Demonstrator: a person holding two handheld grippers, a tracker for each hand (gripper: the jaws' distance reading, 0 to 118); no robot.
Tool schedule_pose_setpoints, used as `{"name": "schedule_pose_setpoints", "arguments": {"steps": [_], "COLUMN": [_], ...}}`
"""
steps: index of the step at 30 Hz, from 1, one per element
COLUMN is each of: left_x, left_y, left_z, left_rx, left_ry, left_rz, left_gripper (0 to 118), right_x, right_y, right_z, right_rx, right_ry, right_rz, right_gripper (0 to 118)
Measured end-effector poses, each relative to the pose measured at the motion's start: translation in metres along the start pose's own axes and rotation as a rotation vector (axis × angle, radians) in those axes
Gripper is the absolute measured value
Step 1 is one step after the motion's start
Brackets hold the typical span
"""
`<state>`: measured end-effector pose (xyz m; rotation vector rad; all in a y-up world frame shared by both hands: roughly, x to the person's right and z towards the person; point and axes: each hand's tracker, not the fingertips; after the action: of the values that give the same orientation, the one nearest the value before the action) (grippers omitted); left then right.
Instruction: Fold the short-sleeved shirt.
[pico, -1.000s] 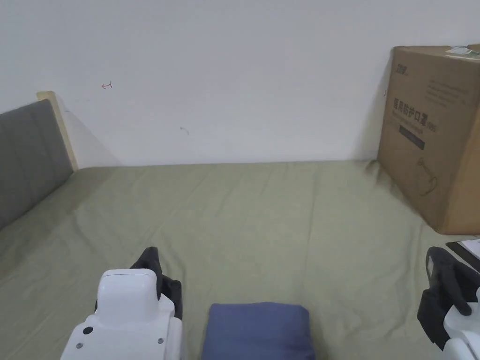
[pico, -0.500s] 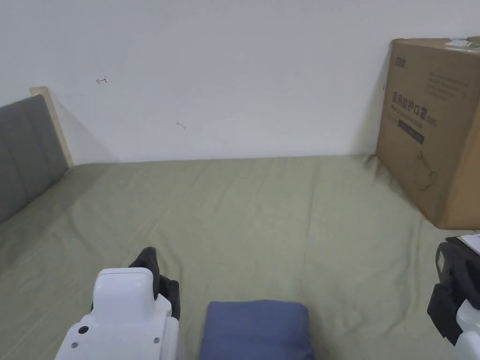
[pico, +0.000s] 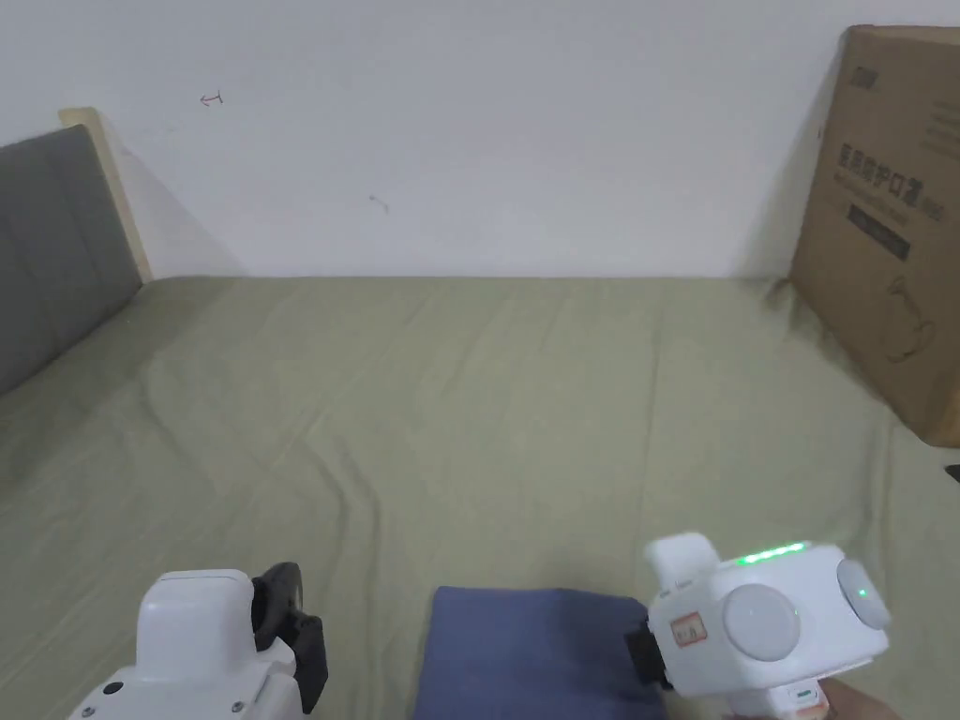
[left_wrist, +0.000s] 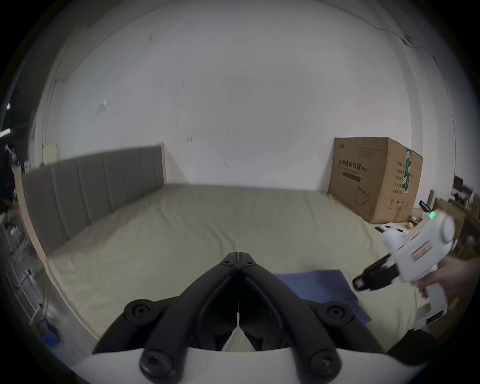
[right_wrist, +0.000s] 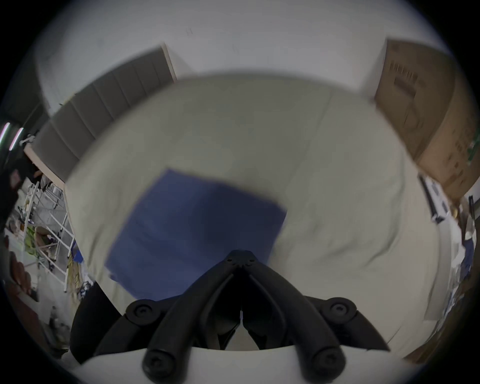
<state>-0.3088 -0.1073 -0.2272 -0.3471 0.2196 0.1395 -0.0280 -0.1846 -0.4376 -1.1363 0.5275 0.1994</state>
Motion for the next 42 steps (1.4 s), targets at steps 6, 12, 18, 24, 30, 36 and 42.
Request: {"name": "schedule_pose_setpoints", "arguments": {"steps": [6, 12, 18, 24, 30, 36, 42], "left_x": [-0.056, -0.086, -0.063, -0.006, -0.008, 0.003, -0.034], "left_y": [-0.004, -0.05, -0.094, -0.093, -0.072, -0.056, 0.015], "left_z": [-0.079, -0.191, -0.25, -0.268, -0.251, -0.234, -0.187], "left_rx": [-0.318, -0.77, -1.0, -1.116, -1.018, -0.977, -0.83], "left_ry": [-0.292, -0.775, -1.038, -1.062, -0.828, -0.77, -0.704], "left_rz": [0.224, 0.553, 0.817, 0.662, 0.444, 0.343, 0.231], "left_gripper": [0, 63, 118, 118, 29, 21, 21], "right_x": [0.01, 0.008, 0.004, -0.001, -0.005, 0.003, -0.009], "right_y": [-0.018, -0.027, -0.029, -0.027, -0.034, -0.04, -0.041], "right_z": [-0.029, -0.026, -0.028, -0.033, -0.032, -0.019, 0.016], "right_rx": [-0.011, 0.022, 0.04, 0.038, 0.065, 0.146, 0.23], "right_ry": [0.039, 0.045, 0.029, -0.001, -0.028, 0.025, 0.045], "right_rz": [-0.039, -0.043, -0.027, 0.026, 0.091, -0.007, -0.014], "right_gripper": [0, 0, 0, 0, 0, 0, 0]}}
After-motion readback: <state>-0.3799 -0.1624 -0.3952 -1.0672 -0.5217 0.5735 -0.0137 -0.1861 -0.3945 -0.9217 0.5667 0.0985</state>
